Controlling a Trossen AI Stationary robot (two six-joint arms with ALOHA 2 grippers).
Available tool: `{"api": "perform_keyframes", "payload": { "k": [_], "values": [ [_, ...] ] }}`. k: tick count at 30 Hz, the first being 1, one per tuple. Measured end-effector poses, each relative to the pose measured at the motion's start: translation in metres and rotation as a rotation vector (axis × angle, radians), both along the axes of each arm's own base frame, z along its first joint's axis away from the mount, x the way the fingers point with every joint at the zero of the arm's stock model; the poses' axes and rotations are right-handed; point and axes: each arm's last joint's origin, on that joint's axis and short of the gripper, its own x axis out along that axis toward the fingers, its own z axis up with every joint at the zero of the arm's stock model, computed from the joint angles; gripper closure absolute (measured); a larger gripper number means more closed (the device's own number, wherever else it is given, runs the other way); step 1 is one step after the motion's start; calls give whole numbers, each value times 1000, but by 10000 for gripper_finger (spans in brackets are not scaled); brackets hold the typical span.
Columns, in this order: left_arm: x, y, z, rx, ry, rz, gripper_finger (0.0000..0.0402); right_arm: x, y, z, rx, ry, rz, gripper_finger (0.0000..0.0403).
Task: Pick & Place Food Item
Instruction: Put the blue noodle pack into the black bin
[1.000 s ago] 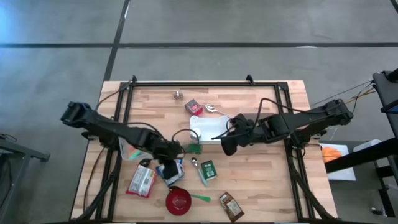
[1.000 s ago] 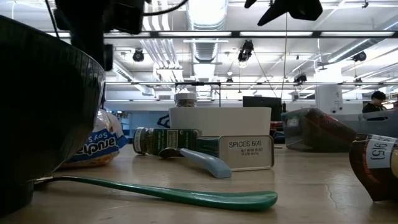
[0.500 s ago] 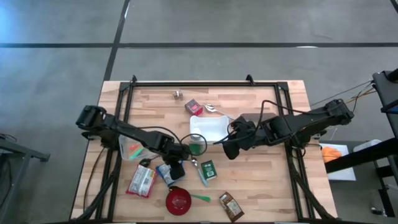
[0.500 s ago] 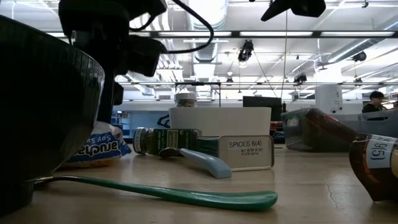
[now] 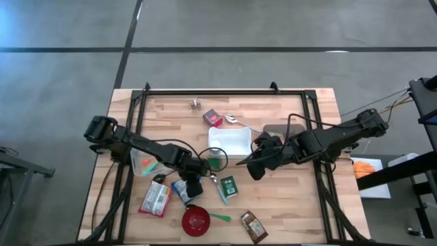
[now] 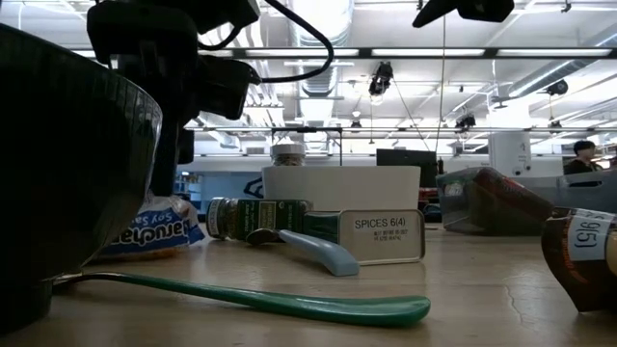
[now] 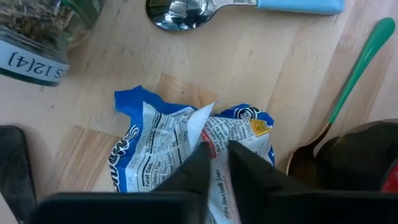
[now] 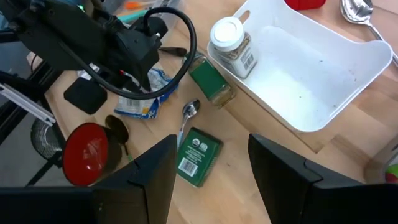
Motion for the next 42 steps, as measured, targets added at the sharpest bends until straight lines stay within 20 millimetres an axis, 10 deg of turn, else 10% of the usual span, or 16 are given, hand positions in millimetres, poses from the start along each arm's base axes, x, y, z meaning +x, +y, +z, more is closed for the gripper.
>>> {"api": "perform_keyframes", "payload": {
  "k": [11,28,42],
  "values": [
    [-2,1,3,-1,23,76,400,0,0,0,-5,1,5,206],
    [-10,5,69,-41,-189,127,396,0,0,0,2,-1,2,206],
    [4,6,43,70,-161,33,141,0,1,0,22,2,18,206]
  ]
}}
